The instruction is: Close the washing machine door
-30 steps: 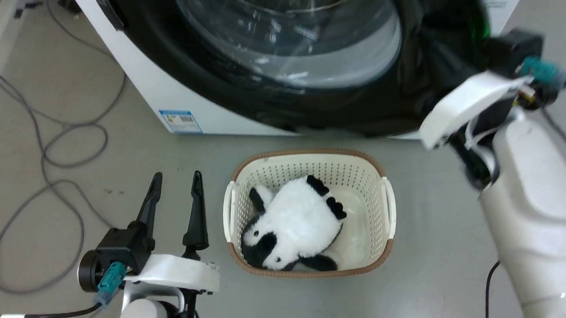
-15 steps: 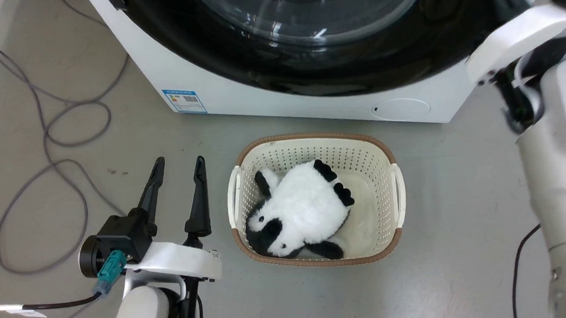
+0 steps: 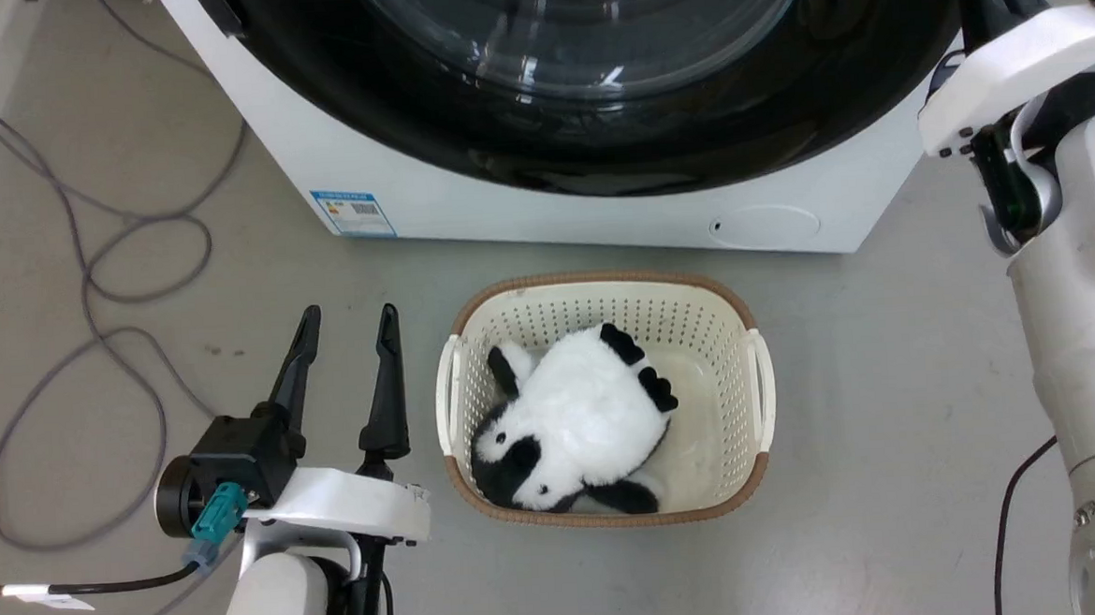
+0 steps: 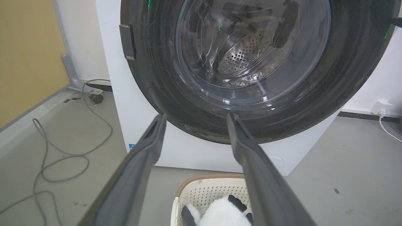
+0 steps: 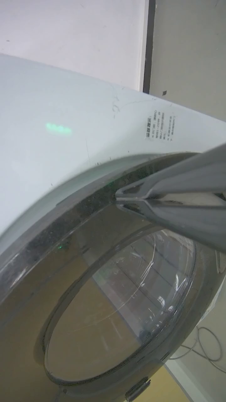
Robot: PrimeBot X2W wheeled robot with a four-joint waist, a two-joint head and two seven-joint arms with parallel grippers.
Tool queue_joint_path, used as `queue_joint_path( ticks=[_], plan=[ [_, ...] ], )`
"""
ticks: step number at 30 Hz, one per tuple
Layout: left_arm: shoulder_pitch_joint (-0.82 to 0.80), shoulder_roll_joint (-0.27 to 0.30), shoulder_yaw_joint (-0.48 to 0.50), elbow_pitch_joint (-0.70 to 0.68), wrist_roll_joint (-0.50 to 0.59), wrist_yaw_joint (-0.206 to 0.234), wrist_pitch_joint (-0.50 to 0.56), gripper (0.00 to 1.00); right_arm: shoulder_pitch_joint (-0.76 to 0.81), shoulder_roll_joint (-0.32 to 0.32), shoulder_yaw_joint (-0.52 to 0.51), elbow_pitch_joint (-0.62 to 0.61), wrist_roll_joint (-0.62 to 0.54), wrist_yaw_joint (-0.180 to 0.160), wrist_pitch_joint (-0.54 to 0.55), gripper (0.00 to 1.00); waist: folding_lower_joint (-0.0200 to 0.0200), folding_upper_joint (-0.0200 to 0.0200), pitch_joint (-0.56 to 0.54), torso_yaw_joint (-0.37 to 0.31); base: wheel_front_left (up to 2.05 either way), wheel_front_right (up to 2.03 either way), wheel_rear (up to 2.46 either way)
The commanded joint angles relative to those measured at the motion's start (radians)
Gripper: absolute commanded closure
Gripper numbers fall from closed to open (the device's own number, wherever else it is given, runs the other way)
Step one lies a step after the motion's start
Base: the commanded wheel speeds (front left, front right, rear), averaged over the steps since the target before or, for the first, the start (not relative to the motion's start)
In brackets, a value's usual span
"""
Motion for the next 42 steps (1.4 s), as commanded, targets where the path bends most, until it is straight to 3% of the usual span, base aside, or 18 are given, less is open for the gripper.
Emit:
queue_joint_path(
  ticks=[1,10,11,13,14,21,27,35,42],
  plan=[
    [0.002,-0.001,0.001,0.004,0.007,-0.006,-0.005,0.00,0.004,0.003,0.003,0.007,0.006,-0.001,-0.009,1.00,0.0000,0.0000,-0.014,-0.003,0.00,0.00,0.00],
    [0.050,-0.002,-0.004,0.034,0.007,-0.006,-0.005,0.00,0.142,0.011,0.091,0.008,0.032,-0.001,-0.035,1.00,0.0000,0.0000,-0.125,-0.016,0.00,0.00,0.00],
    [0.058,-0.002,-0.004,0.036,0.007,-0.004,-0.005,0.00,0.168,0.012,0.103,0.000,0.035,-0.001,-0.037,0.84,0.0000,0.0000,-0.138,-0.020,0.00,0.00,0.00],
    [0.075,-0.002,-0.002,0.041,0.007,-0.001,-0.005,0.00,0.224,0.014,0.125,-0.024,0.039,-0.001,-0.040,0.35,0.0000,0.0000,-0.166,-0.028,0.00,0.00,0.00],
    [0.083,-0.002,-0.001,0.044,0.007,0.000,-0.005,0.00,0.254,0.014,0.132,-0.039,0.043,-0.001,-0.041,0.00,0.0000,0.0000,-0.176,-0.031,0.00,0.00,0.00],
    [0.123,-0.002,0.016,0.058,0.014,0.005,-0.006,0.00,0.462,0.010,0.153,-0.192,0.054,-0.001,-0.044,0.00,0.0000,0.0000,-0.231,-0.061,0.00,0.00,0.00],
    [0.148,-0.001,0.037,0.060,0.023,0.003,-0.006,0.00,0.650,0.018,0.099,-0.380,0.007,-0.001,-0.033,0.00,0.0000,0.0000,-0.258,-0.078,0.00,0.00,0.00],
    [0.177,0.015,0.068,0.063,0.040,-0.001,-0.006,0.00,0.942,0.065,0.047,-0.701,-0.019,-0.001,0.059,0.00,0.0000,0.0000,-0.294,-0.102,0.00,0.00,0.00],
    [0.220,0.039,0.077,0.076,0.055,-0.010,-0.006,0.00,1.097,0.072,0.051,-0.861,0.002,-0.001,0.121,0.00,0.0000,0.0000,-0.318,-0.116,0.00,0.00,0.00]
  ],
)
